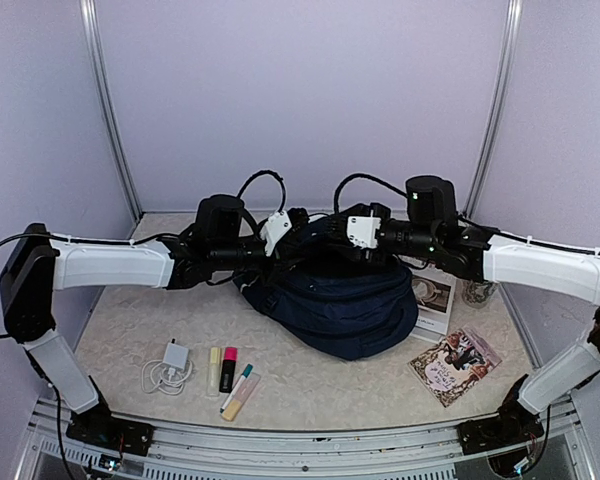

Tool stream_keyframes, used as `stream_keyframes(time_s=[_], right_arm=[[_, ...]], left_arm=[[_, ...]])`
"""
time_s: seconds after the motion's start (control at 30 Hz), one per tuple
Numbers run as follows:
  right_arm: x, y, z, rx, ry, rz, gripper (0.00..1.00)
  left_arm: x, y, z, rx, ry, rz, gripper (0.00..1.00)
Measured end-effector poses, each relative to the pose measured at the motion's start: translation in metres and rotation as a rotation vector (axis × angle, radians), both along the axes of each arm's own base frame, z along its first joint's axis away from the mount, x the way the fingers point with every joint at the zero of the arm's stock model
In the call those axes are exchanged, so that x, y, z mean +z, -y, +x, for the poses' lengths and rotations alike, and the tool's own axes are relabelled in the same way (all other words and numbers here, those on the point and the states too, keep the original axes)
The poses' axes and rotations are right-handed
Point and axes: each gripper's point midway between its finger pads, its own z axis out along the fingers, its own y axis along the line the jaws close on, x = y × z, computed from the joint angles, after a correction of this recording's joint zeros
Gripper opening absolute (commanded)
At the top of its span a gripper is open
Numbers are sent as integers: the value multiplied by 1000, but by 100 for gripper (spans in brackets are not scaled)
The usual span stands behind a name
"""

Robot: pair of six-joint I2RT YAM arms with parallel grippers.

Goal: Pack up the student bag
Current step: Pass from the right arm to the left, then pass from the left arm to the right

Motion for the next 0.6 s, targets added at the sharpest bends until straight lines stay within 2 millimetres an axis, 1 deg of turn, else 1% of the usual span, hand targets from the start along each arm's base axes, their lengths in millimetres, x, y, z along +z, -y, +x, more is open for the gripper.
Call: stream_keyframes(time_s=[0.07, 0.13, 0.17, 0.23, 0.27, 0.3, 0.37, 0.4, 0.43, 0.47, 0.5, 0.53, 0.57, 0.6], right_arm=[[7, 8, -4, -32, 0, 42, 65], [9, 17, -9, -58, -8, 76, 66], [6, 21, -11, -72, -18, 85, 66], [-6, 28, -11, -100, -48, 85, 65], [-14, 32, -9, -119, -67, 79, 60], [-24, 35, -7, -133, -91, 70, 49], [-35, 40, 3, -170, -120, 58, 16], [-40, 44, 10, -195, -134, 56, 6], [-45, 48, 18, -223, -150, 53, 0], [-49, 51, 25, -243, -165, 51, 0], [-50, 51, 30, -250, -177, 56, 0], [-49, 51, 34, -254, -189, 64, 0], [-48, 51, 37, -257, -195, 70, 0], [-45, 50, 38, -255, -199, 76, 0]], left_arm=[[-1, -1, 0, 5, -7, -4, 0], [-5, -2, -1, 8, -15, -8, 0], [-7, -2, -1, 8, -19, -11, 0], [-9, -4, -2, 9, -26, -15, 0], [-10, -4, -2, 8, -30, -15, 0], [-10, -4, -2, 9, -32, -18, 0], [-9, -3, -2, 10, -34, -22, 0], [-9, -4, -2, 11, -36, -24, 0], [-8, -4, -2, 12, -38, -25, 0], [-8, -4, -2, 14, -43, -28, 16], [-8, -4, -2, 20, -50, -31, 47], [-8, -5, 0, 34, -64, -36, 74], [-8, -6, 1, 50, -79, -44, 90], [-5, -8, 3, 80, -102, -58, 96]])
